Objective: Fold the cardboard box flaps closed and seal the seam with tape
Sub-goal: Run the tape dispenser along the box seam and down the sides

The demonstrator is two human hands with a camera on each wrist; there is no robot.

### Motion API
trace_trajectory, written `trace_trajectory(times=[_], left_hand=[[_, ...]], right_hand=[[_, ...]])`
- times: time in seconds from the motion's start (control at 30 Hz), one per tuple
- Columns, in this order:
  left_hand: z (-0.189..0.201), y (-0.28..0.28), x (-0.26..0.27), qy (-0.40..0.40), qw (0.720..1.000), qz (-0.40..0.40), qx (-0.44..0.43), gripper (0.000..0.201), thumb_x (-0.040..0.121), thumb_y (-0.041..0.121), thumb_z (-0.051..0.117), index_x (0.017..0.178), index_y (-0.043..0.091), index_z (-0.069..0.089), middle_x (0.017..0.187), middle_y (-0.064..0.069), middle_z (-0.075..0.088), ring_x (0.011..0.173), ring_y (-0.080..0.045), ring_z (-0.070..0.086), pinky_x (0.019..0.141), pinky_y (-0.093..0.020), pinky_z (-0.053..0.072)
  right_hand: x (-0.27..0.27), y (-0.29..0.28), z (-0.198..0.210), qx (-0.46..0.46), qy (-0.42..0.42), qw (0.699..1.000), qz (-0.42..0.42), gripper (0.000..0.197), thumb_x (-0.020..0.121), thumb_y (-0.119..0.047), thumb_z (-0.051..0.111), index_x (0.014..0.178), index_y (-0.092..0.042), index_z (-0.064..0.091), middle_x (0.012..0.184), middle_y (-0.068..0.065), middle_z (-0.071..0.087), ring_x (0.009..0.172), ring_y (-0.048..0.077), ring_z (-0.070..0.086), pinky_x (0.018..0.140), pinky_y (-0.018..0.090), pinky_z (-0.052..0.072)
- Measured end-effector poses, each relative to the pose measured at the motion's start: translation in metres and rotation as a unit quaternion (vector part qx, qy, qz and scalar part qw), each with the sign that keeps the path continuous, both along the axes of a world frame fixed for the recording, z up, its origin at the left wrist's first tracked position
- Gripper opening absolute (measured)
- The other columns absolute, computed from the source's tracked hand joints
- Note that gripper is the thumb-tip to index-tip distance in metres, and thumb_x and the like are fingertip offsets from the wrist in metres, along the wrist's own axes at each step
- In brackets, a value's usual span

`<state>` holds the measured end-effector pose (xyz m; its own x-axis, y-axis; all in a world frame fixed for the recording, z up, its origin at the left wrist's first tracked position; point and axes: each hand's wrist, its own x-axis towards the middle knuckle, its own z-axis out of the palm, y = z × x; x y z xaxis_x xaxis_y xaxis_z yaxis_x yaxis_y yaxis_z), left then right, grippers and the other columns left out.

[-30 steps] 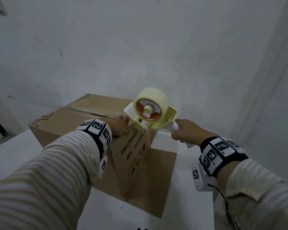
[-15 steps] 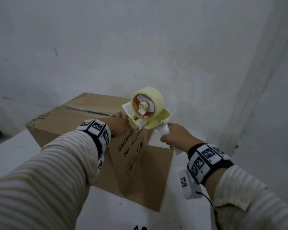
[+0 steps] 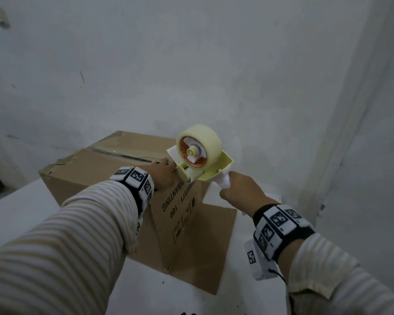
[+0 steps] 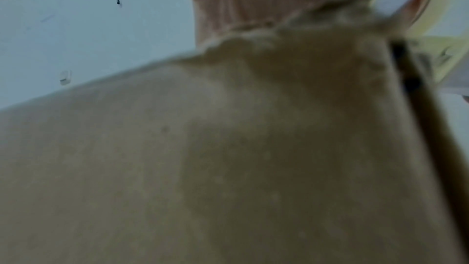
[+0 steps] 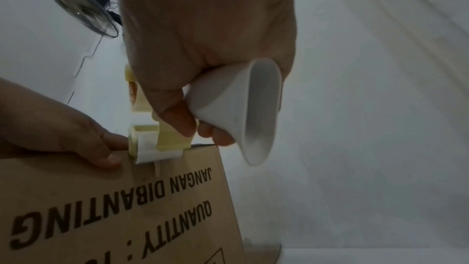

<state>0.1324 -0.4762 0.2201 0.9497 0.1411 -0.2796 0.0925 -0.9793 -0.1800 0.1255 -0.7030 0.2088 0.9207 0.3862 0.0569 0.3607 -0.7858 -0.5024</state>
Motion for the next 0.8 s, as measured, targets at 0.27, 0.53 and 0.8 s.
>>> trace_trajectory(times=[0.27, 0.53, 0.8], left_hand=[[0.011, -0.011, -0.012, 0.006, 1.000, -0.002, -0.022, 0.051, 0.103, 0.024, 0.021, 0.152, 0.015, 0.014, 0.161, -0.011, -0.003, 0.149, -0.030, 0.003, 0.120, -0.044, 0.002], [0.008, -0.007, -0.011, -0.005, 0.999, 0.009, -0.034, 0.053, 0.102, 0.024, 0.025, 0.152, 0.018, 0.010, 0.160, -0.014, 0.001, 0.147, -0.034, 0.008, 0.120, -0.047, 0.009], [0.005, -0.008, -0.015, -0.027, 0.997, 0.040, -0.059, 0.060, 0.099, 0.031, 0.029, 0.150, 0.035, -0.002, 0.159, -0.011, 0.007, 0.145, -0.041, 0.008, 0.114, -0.059, 0.020]], right_hand=[[0.002, 0.000, -0.005, -0.031, -0.039, 0.999, -0.019, 0.015, 0.081, -0.015, 0.054, 0.096, -0.012, 0.052, 0.082, 0.002, 0.051, 0.075, 0.022, 0.048, 0.058, 0.024, 0.034], [-0.007, 0.008, 0.000, -0.002, 0.006, 1.000, -0.012, 0.010, 0.084, -0.008, 0.048, 0.074, -0.010, 0.045, 0.078, 0.007, 0.054, 0.079, 0.029, 0.052, 0.058, 0.025, 0.037], [-0.006, -0.007, -0.022, 0.017, 0.091, 0.993, -0.070, 0.022, 0.079, -0.008, 0.049, 0.061, -0.015, 0.038, 0.067, 0.006, 0.050, 0.071, 0.026, 0.055, 0.052, 0.024, 0.037]])
